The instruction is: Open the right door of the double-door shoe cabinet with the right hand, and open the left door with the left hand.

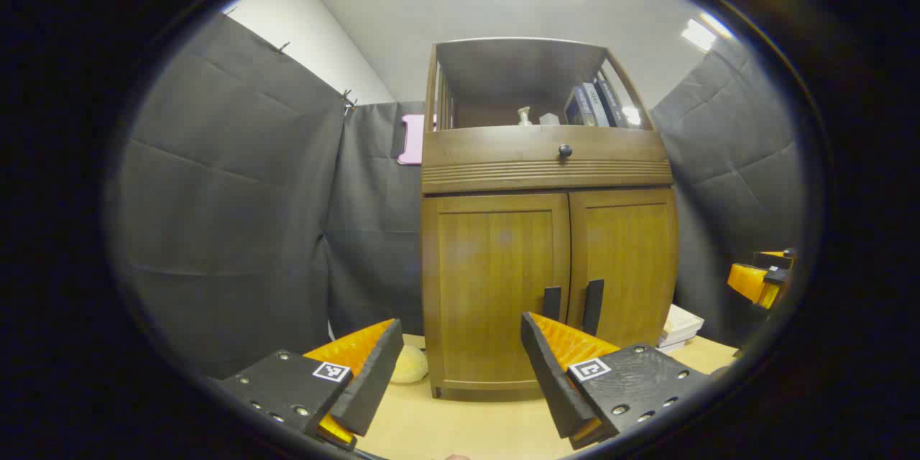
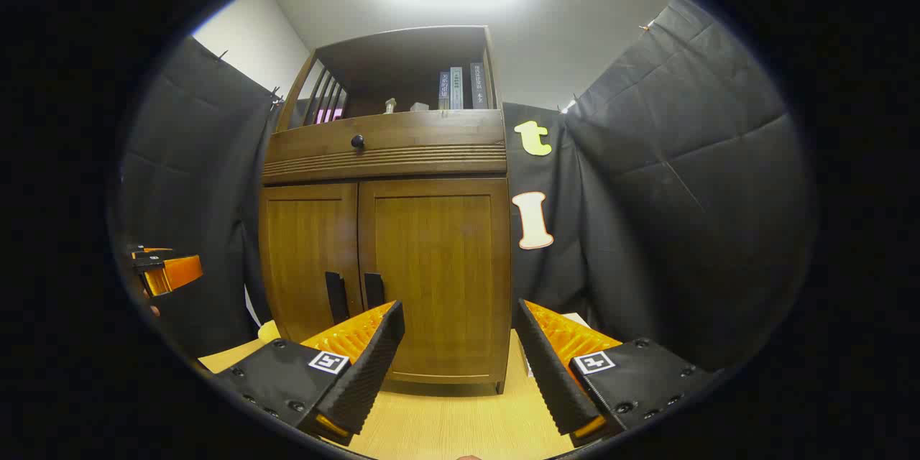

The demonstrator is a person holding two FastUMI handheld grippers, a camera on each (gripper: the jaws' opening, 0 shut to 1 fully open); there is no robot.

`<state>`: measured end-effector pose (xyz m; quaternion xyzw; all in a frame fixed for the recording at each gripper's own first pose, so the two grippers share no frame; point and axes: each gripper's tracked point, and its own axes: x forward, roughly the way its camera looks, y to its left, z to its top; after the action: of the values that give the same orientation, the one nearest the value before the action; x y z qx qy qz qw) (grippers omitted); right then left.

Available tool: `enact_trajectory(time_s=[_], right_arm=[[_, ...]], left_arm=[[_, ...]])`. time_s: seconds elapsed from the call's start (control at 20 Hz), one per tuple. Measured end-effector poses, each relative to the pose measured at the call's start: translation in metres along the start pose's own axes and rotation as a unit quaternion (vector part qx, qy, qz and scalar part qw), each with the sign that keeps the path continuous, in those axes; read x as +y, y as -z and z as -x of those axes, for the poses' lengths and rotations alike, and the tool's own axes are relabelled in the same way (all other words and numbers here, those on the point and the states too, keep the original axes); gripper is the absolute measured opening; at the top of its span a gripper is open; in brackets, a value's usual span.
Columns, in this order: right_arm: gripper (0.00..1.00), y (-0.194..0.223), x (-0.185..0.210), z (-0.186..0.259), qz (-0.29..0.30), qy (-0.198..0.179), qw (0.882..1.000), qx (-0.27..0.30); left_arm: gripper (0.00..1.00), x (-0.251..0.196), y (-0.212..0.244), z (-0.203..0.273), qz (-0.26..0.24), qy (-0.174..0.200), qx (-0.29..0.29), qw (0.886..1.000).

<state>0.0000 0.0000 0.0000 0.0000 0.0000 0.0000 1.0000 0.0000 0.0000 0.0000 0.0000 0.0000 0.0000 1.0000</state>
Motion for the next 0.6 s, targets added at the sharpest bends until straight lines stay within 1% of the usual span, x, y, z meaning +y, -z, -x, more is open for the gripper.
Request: enact_trajectory(time_s=[0.3, 0.6], right_arm=[[0.98, -0.0048, -0.0029, 0.0042, 0.005, 0.004, 1.0, -0.006], [0.98, -0.0059, 0.0007, 0.0071, -0.008, 0.004, 1.0, -0.006]], left_arm=[[0.94, -0.0013, -0.0026, 0.0003, -0.011, 0.005, -0.01, 1.0], [0.94, -0.0022, -0.004, 0.001, -0.015, 0.013, -0.013, 1.0]])
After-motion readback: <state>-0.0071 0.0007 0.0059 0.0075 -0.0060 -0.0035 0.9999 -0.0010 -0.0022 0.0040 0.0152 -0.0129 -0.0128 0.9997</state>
